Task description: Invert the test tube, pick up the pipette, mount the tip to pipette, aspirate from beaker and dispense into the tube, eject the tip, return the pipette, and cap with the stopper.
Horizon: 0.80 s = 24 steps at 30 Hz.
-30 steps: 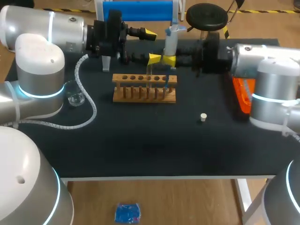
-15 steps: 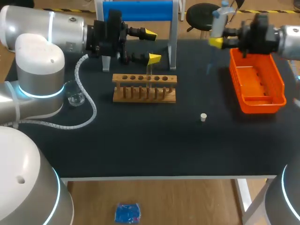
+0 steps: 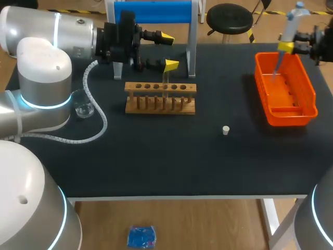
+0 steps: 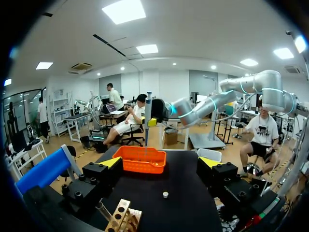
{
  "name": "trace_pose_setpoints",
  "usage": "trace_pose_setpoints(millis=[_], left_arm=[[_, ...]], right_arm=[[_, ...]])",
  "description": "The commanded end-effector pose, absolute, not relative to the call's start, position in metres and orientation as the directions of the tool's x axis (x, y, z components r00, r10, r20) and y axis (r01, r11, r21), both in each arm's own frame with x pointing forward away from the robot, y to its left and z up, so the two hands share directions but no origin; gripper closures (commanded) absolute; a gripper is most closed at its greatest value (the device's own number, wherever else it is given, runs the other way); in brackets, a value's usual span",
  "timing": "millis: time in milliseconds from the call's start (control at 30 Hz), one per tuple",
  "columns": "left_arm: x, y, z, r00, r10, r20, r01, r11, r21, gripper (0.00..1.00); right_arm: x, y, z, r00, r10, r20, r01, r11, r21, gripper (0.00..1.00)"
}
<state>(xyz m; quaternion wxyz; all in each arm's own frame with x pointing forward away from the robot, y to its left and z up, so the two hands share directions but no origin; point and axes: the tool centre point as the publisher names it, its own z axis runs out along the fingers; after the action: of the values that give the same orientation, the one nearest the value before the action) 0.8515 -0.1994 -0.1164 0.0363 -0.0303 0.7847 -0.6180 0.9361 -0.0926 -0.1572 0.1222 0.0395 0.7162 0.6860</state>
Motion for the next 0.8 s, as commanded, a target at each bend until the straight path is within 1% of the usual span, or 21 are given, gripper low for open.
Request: trace_pose_setpoints(millis=[33, 300, 800], left_arm=[[0.852, -0.198, -0.116, -0.996, -0.09, -0.019, -0.002, 0.234, -0.972, 0.0], [0.852, -0.198, -0.116, -0.996, -0.09, -0.019, -0.002, 0.234, -0.972, 0.0], [0.852, -0.198, -0.116, -0.996, -0.09, -0.019, -0.002, 0.234, -0.972, 0.0]], right_arm=[[0.933, -0.119, -0.166, -0.971, 0.207, -0.123, -0.117, 0.042, 0.992, 1.0], [0.928, -0.136, -0.184, -0.976, 0.195, -0.096, -0.098, -0.002, 0.995, 1.0], [0.92, -0.144, -0.193, -0.978, 0.184, -0.095, -0.1, -0.022, 0.995, 1.0]])
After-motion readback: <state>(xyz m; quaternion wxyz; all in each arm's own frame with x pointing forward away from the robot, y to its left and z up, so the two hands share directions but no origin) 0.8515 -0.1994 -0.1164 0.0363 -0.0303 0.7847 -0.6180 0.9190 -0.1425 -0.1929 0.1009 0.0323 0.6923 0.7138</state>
